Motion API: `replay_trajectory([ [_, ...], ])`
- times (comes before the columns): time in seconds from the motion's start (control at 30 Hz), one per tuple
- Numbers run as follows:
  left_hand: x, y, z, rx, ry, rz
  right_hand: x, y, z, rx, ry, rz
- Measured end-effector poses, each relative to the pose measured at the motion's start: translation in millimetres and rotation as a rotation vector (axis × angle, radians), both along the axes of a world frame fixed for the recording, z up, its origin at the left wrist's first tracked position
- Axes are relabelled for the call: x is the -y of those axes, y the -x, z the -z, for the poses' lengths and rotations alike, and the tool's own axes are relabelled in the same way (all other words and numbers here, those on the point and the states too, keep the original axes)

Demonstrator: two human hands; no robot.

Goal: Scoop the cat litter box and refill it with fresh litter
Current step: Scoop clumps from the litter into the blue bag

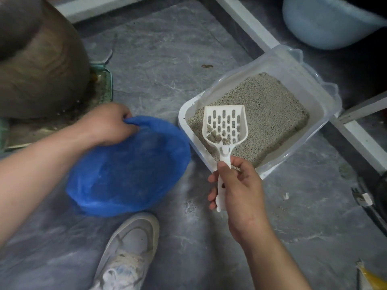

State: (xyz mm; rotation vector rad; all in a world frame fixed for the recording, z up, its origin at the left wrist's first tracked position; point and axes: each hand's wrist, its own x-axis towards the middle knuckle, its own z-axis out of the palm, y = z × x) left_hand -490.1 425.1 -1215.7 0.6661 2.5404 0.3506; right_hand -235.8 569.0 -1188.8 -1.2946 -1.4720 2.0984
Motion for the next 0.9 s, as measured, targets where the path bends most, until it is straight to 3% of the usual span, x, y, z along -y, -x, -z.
replay_trajectory([
  [0.1,8.2,-5.0,2.8,0.095,-0.028,-0.256,2.3,0.9,2.1,-0.001,-0.005,-0.043],
  [0.23,21.3,-13.8,9.1,0.407,-0.248,-0.514,9.4,1.6,4.6,-0.002,-0.001,-0.102],
  [0.5,19.4,-39.4,13.0,0.5,-0.392,-0.62,24.6,4.1,14.9,0.011,-0.012,-0.255],
  [0.6,17.2,-39.9,13.3,0.46,-0.434,-0.638,31.2,2.0,22.6,0.077,-0.021,-0.328],
  [0.73,18.2,-30.1,18.0,0.27,-0.428,-0.641,37.0,-0.1,36.9,0.189,-0.017,-0.468],
  [0.9,24.4,-32.3,24.9,0.089,-0.4,-0.62,31.8,-0.5,51.9,0.336,-0.148,-0.529],
])
